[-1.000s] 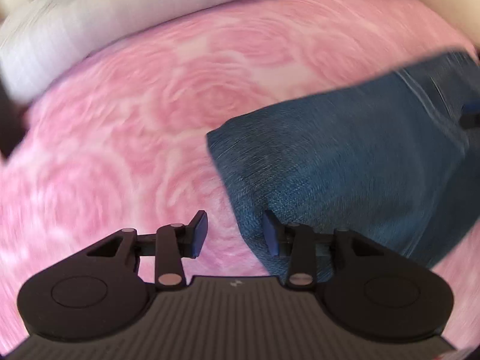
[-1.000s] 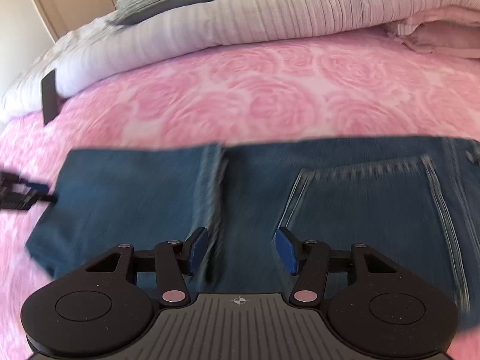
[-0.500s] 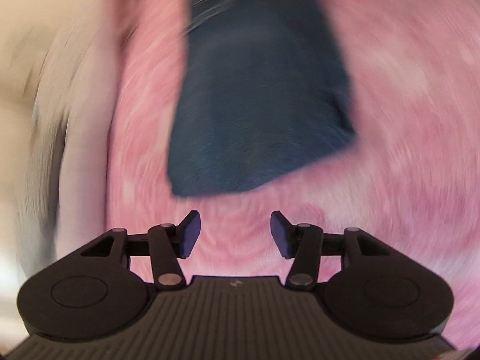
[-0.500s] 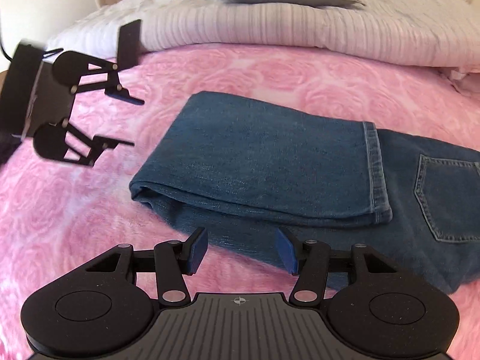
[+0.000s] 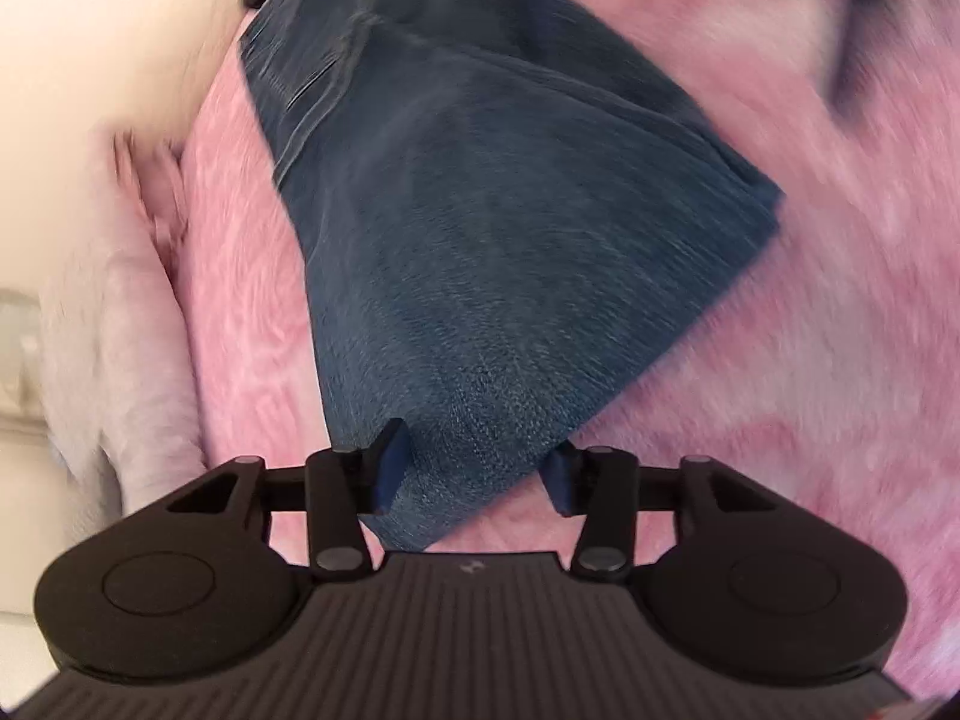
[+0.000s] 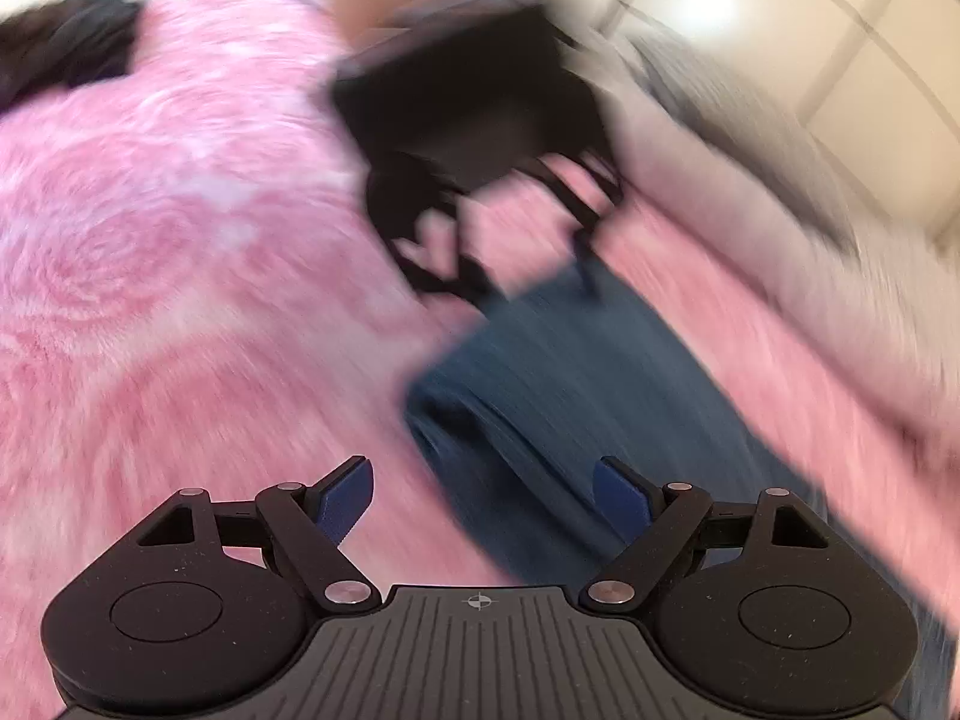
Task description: Fold clothes
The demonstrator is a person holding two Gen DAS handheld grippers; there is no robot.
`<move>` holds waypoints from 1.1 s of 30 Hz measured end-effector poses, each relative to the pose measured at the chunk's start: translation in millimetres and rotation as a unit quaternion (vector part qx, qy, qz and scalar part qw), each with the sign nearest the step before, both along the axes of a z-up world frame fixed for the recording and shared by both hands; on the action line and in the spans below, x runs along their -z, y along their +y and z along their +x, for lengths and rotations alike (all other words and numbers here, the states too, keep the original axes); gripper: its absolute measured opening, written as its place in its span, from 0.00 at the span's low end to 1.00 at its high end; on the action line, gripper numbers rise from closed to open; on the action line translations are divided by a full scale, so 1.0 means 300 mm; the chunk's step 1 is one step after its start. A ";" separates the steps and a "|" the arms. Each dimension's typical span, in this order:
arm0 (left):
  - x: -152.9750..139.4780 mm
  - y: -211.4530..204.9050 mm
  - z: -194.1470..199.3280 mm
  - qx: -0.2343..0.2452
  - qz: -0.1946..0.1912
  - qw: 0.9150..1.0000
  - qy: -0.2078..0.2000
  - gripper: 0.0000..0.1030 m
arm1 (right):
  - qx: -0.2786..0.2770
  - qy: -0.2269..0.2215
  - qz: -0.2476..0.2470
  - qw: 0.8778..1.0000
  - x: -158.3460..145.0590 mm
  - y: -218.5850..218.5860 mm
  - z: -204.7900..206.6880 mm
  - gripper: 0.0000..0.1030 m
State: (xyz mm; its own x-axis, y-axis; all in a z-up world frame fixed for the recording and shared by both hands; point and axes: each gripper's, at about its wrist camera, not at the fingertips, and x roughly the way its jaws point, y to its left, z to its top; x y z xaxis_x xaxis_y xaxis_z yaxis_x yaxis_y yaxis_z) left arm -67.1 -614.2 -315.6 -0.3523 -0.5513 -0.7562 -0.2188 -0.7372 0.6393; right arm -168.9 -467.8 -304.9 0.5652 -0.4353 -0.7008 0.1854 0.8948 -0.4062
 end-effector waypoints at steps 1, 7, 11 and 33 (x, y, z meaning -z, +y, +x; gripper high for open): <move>-0.013 0.002 -0.007 -0.009 0.013 1.000 0.005 0.40 | -0.013 0.003 -0.038 0.999 0.032 0.024 0.032 0.81; -0.042 -0.024 -0.008 -0.032 0.037 0.999 0.018 0.45 | -0.007 0.025 -0.108 0.994 0.135 -0.021 0.114 0.55; -0.009 -0.013 0.022 -0.002 -0.020 1.000 0.009 0.57 | 0.005 -0.014 -0.040 0.999 0.041 -0.100 0.048 0.20; -0.582 -0.270 -0.446 -0.089 -0.067 0.993 0.050 0.16 | 0.169 -0.249 0.159 0.940 -0.596 -0.510 -0.363 0.15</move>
